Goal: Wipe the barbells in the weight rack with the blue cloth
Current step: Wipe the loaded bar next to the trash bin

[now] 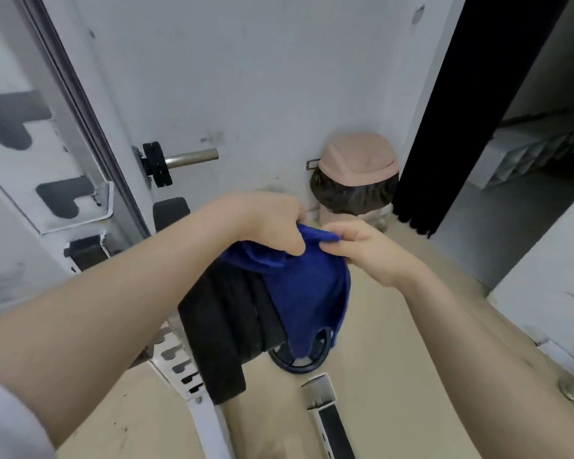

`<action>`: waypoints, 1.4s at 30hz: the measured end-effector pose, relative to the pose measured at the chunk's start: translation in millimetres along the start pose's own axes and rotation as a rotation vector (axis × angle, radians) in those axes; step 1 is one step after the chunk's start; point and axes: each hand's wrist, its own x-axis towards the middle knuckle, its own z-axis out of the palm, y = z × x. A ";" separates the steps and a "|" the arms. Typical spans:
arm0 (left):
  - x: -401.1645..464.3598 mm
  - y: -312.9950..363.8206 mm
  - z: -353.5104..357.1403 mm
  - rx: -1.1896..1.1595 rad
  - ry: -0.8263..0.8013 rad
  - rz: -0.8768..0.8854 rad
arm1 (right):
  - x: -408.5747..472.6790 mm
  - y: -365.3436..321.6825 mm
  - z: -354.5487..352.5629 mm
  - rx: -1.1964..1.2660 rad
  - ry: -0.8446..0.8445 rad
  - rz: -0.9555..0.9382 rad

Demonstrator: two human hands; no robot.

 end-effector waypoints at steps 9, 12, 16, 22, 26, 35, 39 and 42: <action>70.1 -21.3 4.9 0.201 0.469 -0.281 | 86.2 45.3 -10.4 -0.417 0.336 0.199; 62.7 -22.7 27.6 0.255 0.376 -0.288 | 93.6 80.1 2.8 -1.066 0.425 -0.012; 54.2 -28.4 48.1 0.290 0.329 -0.292 | 92.9 103.3 37.4 -1.187 0.349 -0.253; 56.2 -22.7 56.3 0.366 0.385 -0.296 | 102.9 95.8 58.6 -1.245 0.109 -0.466; 62.3 -17.8 54.1 0.329 0.404 -0.318 | 103.5 100.6 -4.7 -1.376 0.180 -0.311; 94.2 12.4 65.7 0.308 0.234 -0.389 | 98.3 108.9 -6.9 -1.311 0.227 -0.346; 119.2 29.8 81.4 0.236 0.188 -0.378 | 99.3 115.4 -80.2 -1.422 0.243 -0.126; 136.0 35.8 101.8 0.114 0.268 -0.380 | 100.5 118.4 -122.3 -1.500 0.325 0.100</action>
